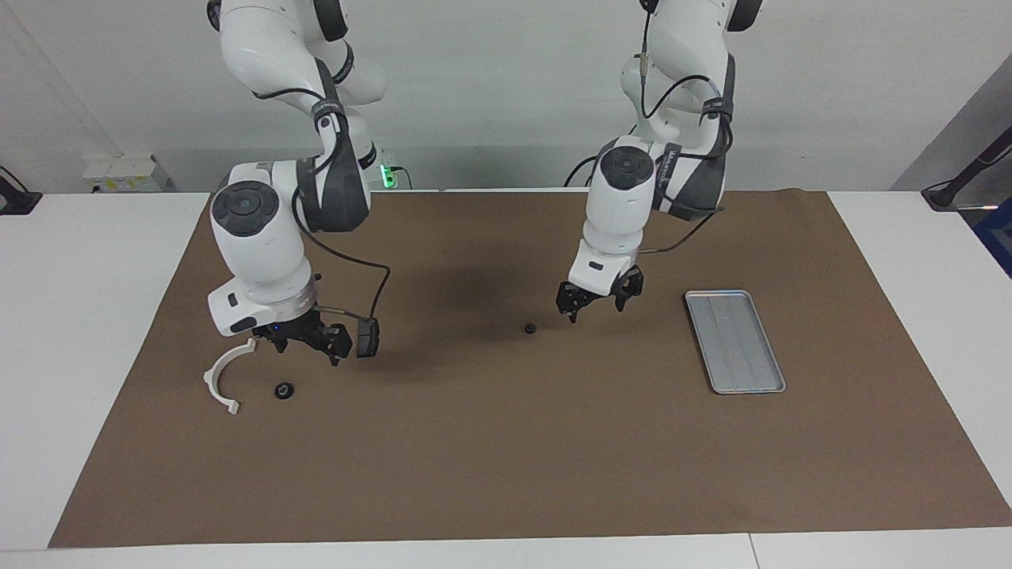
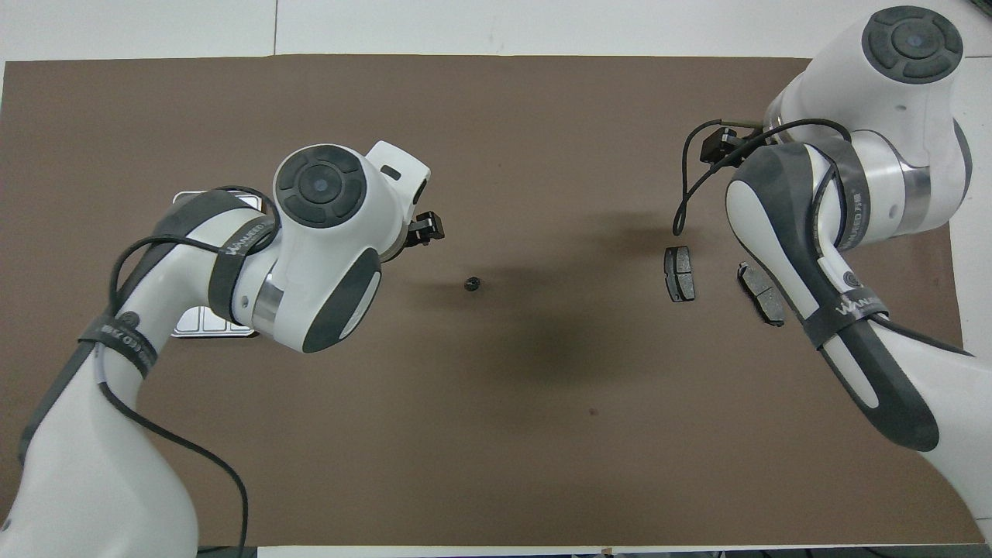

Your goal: Pick bearing gear from pile to tray

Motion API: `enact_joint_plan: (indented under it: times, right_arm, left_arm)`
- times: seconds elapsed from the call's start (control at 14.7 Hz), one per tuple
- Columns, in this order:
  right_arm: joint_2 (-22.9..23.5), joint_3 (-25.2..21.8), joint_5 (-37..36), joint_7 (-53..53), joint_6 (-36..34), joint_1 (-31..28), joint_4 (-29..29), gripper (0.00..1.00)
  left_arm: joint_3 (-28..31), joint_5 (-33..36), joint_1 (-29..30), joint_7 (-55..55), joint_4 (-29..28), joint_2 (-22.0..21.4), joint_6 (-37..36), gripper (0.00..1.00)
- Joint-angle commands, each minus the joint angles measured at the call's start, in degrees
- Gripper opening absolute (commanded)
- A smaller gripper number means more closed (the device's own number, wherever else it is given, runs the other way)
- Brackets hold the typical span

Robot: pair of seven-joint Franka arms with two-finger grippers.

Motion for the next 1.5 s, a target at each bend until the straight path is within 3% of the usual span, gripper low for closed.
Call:
enact_joint_plan:
  times: [0.0, 0.75, 1.43]
  right_arm:
    - [-0.4, 0.9, -0.1, -1.3, 6.5, -3.2, -5.7, 1.00]
    - [7.0, 0.8, -0.1, -1.1, 12.5, -7.6, -5.4, 0.98]
    - [8.2, 0.8, 1.4, -1.1, 12.5, -7.8, -5.9, 0.92]
  left_arm:
    - [1.0, 1.3, -2.8, -2.4, 1.9, 2.2, 0.8, 1.00]
    - [0.8, 1.2, -7.8, -5.4, -2.7, 4.9, 10.3, 1.00]
    - [0.8, 1.2, -9.1, -5.4, -6.7, 4.6, 13.6, 1.00]
